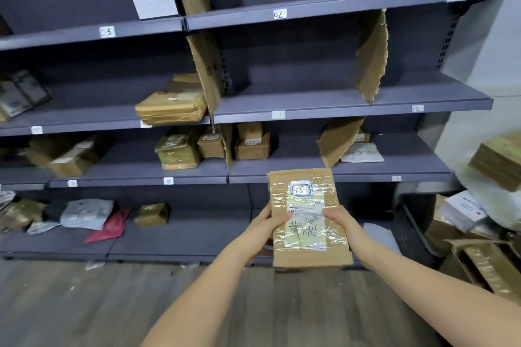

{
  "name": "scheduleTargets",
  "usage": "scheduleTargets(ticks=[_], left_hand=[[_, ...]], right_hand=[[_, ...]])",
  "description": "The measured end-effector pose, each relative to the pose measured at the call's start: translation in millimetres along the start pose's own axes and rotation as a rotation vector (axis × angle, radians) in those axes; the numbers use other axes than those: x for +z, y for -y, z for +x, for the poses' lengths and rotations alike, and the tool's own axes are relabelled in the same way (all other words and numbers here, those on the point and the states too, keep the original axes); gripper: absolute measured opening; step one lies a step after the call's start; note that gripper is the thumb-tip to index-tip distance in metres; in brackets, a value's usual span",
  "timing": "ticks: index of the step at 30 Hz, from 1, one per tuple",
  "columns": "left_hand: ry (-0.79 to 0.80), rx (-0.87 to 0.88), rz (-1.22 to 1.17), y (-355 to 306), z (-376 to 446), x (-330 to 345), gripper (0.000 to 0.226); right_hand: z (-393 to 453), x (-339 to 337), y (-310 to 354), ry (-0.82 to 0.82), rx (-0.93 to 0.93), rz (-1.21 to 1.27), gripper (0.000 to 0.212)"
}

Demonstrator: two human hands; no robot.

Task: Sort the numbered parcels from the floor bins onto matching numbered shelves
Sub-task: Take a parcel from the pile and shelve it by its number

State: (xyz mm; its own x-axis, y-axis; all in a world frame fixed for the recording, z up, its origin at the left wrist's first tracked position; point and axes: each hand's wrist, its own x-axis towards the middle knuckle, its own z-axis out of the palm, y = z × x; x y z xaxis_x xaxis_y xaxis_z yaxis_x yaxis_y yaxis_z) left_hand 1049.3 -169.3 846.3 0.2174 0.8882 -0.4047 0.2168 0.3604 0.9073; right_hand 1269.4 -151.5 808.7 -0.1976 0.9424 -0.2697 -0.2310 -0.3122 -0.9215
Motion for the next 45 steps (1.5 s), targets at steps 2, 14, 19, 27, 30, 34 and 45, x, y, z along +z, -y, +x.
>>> scheduleTargets(ticks=[2, 14, 19, 27, 30, 34, 45], left_hand=[[-0.028, -0.007, -0.011, 8.8, -17.4, -16.1, 0.059], [-0.131, -0.005, -0.090, 37.3, -55.7, -122.4, 0.047], [-0.188, -0.014, -0.116, 39.1, -27.8, -175.3, 0.041], [-0.282, -0.080, -0.194, 47.2, 27.1, -262.8, 0.041], [-0.292, -0.119, -0.214, 50.0, 41.6, -290.8, 0.046], [-0.304, -0.131, -0.208, 49.3, 64.8, -331.3, 0.043], [-0.109, -0.134, -0.167, 45.3, 151.5, -464.9, 0.033]], right_hand=[[-4.6, 23.4, -5.4, 0.009, -0.003, 0.017, 0.063], [29.9, 141.1, -24.5, 0.137, 0.035, -0.029, 0.061], [97.0, 176.1, -35.7, 0.181, 0.050, -0.078, 0.082], [217.8, 225.0, -55.9, 0.284, 0.146, -0.160, 0.081], [239.3, 248.5, -53.4, 0.290, 0.167, -0.183, 0.083], [263.4, 282.8, -47.1, 0.209, 0.170, -0.191, 0.078], [330.4, 363.6, -56.5, -0.003, 0.214, -0.076, 0.071]])
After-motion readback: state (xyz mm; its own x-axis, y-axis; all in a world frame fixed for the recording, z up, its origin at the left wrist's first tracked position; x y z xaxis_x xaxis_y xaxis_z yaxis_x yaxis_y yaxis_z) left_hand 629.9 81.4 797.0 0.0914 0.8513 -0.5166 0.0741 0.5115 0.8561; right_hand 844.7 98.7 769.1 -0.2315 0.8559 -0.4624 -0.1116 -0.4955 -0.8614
